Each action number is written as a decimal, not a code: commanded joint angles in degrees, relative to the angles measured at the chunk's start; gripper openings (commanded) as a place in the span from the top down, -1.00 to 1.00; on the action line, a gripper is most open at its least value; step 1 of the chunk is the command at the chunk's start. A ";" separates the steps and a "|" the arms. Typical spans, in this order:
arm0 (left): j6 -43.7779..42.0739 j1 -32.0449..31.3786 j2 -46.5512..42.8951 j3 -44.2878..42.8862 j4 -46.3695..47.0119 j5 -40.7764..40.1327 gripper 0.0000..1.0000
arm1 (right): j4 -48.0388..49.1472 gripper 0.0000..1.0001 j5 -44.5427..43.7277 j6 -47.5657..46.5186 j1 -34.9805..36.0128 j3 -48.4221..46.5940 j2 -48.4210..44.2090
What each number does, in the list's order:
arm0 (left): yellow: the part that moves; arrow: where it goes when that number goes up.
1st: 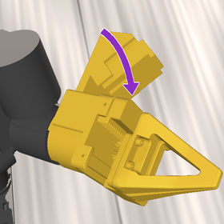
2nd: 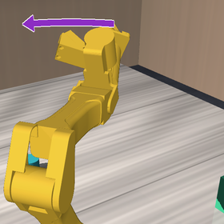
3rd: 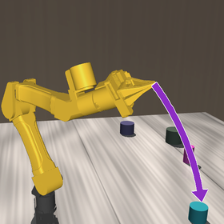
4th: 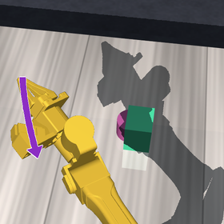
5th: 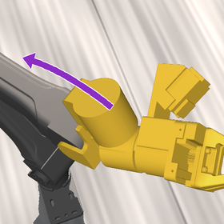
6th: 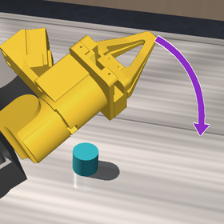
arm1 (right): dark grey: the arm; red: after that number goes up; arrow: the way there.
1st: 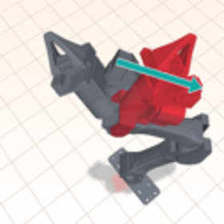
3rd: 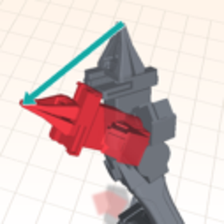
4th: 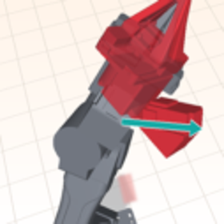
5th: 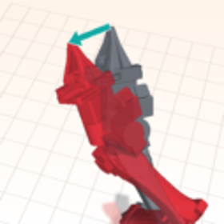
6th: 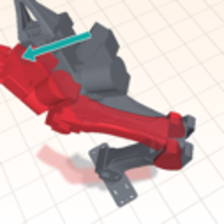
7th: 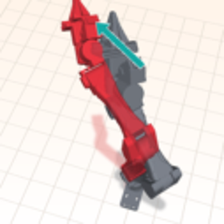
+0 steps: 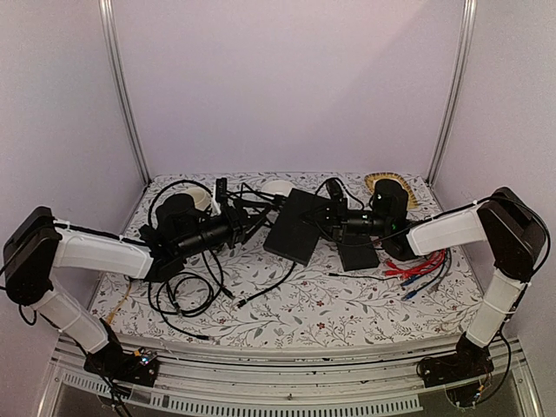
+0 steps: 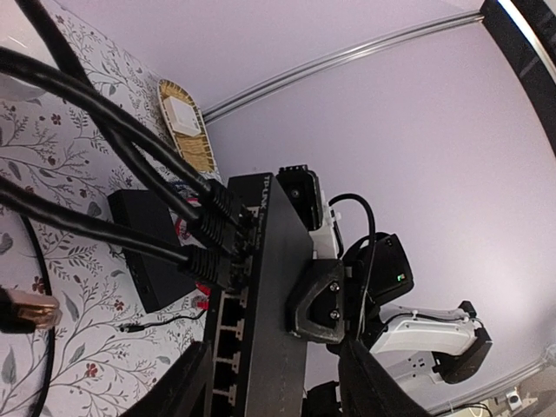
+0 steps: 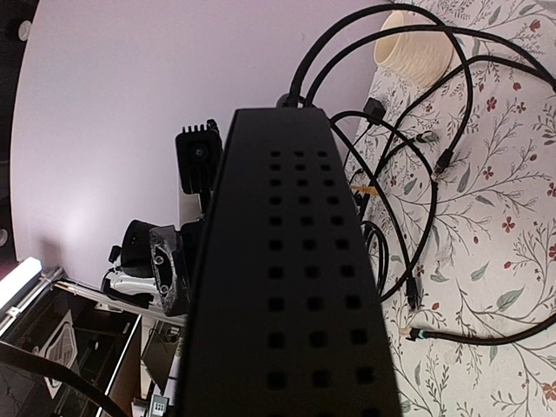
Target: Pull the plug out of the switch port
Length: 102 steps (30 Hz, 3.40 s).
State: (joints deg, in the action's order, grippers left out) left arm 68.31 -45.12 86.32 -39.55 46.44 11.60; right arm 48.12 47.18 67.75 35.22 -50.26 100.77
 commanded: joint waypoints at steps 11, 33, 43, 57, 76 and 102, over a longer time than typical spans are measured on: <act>-1.97 -0.54 4.38 -2.00 4.42 0.58 0.00 | 9.76 0.97 1.16 2.98 0.15 0.38 -2.62; -2.84 0.09 8.24 -4.31 7.88 1.59 0.12 | 11.56 0.97 1.51 4.32 1.51 1.08 -2.16; -2.89 0.07 8.37 -4.00 8.05 0.64 0.17 | 12.04 0.97 1.66 4.54 1.70 1.28 -2.02; -2.61 0.84 9.47 -4.22 8.76 1.01 0.21 | 12.87 0.97 2.38 5.24 1.74 0.59 -0.94; -1.60 2.59 10.68 -3.54 12.48 2.60 0.24 | 14.44 0.97 2.98 6.34 1.96 -0.46 1.07; -1.86 3.35 11.30 -3.93 12.11 5.24 0.36 | 14.72 0.97 3.28 7.03 2.01 -2.79 3.30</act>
State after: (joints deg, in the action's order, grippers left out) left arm 67.51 -42.30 97.21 -42.81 57.71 15.51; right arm 57.10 49.91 74.39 36.80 -50.24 103.68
